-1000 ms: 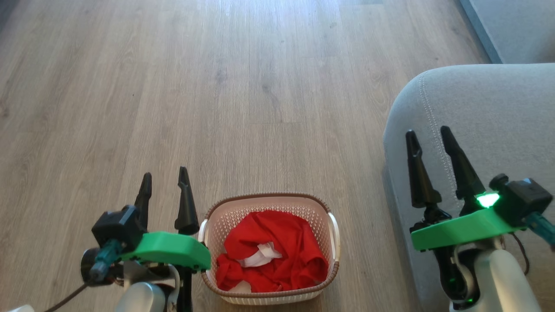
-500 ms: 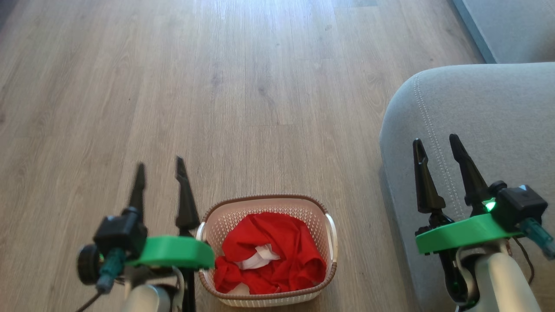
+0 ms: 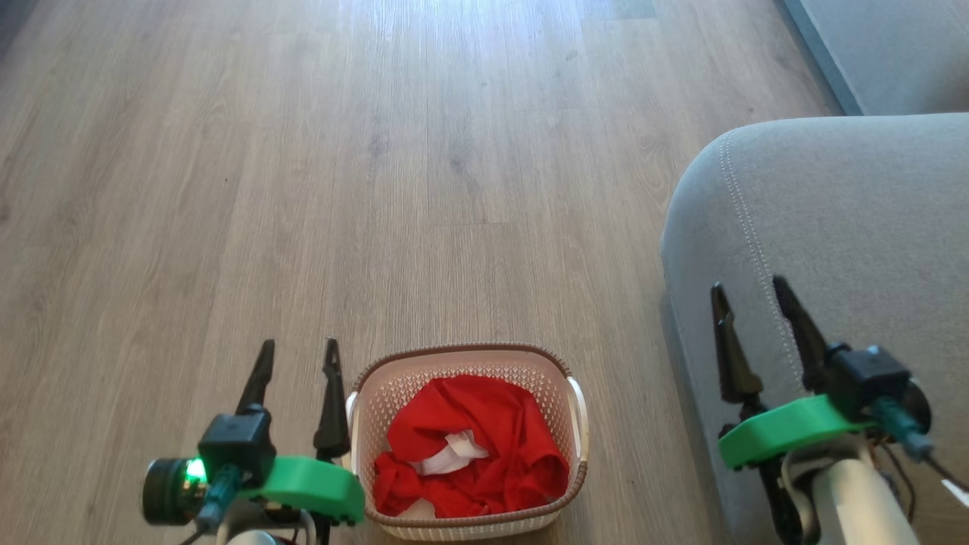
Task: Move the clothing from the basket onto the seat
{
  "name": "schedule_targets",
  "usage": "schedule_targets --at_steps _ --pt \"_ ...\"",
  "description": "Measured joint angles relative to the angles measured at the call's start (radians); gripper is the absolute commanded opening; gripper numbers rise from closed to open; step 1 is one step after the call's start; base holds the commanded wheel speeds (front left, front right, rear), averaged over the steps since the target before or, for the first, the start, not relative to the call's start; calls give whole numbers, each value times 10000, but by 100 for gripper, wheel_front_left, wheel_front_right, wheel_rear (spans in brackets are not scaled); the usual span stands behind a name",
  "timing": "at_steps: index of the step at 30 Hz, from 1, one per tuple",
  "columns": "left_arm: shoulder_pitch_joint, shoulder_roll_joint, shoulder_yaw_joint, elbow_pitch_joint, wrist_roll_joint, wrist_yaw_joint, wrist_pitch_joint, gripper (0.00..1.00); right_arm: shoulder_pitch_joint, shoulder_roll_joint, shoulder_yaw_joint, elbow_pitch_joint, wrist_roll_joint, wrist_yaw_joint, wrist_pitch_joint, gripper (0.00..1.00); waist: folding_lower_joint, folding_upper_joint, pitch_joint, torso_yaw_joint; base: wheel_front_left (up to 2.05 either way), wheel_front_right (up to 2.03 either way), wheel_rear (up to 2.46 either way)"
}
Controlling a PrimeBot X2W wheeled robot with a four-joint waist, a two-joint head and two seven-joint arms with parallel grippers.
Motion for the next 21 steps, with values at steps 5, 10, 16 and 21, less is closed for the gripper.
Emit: schedule_targets --at_steps 5,10,16,21 --pt "22 -15 -12 345 -159 -343 -35 100 1 -2 144 1043 -510 0 -27 100 0 0 -8 -55 0 0 0" --pt "41 -19 90 570 -288 -508 -36 100 -23 -2 196 1243 -704 0 -27 100 0 0 16 -97 0 0 0" --pt "39 -19 92 704 -288 -604 -36 100 -46 -2 176 1304 -767 0 -27 100 0 0 38 -133 0 0 0" --pt "38 -19 92 731 -290 -604 -36 100 -108 -2 119 1300 -872 0 -27 100 0 0 66 -142 0 0 0"
